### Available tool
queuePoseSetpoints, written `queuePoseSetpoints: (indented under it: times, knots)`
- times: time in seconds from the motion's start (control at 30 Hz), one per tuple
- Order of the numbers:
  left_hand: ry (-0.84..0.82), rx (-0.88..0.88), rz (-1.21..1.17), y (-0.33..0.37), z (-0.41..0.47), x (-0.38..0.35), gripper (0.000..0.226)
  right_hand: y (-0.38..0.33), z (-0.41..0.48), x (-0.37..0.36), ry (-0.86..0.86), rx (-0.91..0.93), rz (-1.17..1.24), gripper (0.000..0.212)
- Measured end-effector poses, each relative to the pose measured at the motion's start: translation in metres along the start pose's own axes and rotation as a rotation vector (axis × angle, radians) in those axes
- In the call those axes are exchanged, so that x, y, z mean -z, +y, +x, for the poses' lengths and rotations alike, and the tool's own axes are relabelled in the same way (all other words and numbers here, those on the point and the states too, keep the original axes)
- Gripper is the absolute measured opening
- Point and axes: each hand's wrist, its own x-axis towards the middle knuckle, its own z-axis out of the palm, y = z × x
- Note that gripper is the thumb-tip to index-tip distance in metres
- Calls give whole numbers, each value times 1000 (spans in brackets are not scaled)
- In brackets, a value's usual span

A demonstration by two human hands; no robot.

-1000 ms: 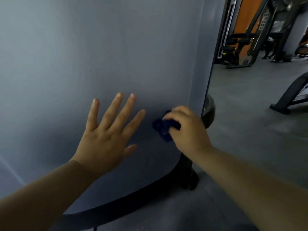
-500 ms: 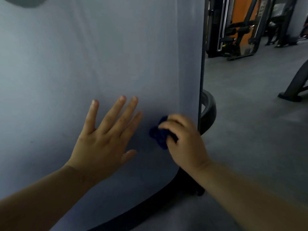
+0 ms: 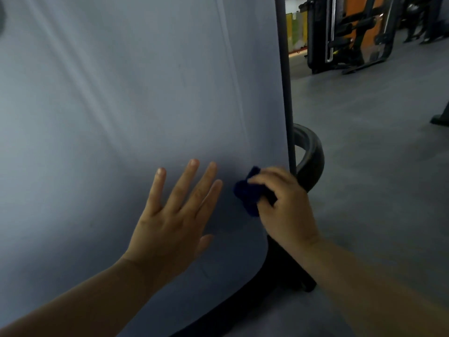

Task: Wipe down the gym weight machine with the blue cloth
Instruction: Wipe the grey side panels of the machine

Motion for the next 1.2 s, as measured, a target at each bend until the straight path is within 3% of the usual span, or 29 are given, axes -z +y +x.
queuePoseSetpoints:
  times: [0.17,0.37,0.47,0.67,0.87,0.97,1.13,1.2]
  knots:
    - [-43,-12,-25,16,-1,-3,105,24,-23,5,-204,-77,-41,29]
    - [-47,-1,-53,29,10,-5,106,4,45,16,132,-83,87,23]
    - [-52,-1,-43,30,11,-9,105,14,24,5,90,-82,81,24]
    - [-107,25,-47,42,14,-11,109,48,-34,-2,-157,-219,-24,32]
    - [-111,30,-89,54,28,-15,107,42,37,26,104,-110,-15,20]
    - [-112,25,-84,54,29,-17,106,56,27,20,42,-138,2,25]
    - [-104,-30,-87,58,28,-23,102,87,-34,7,-130,-357,8,34]
    - [-104,-47,-84,62,29,-24,102,88,-22,8,-105,-348,-13,34]
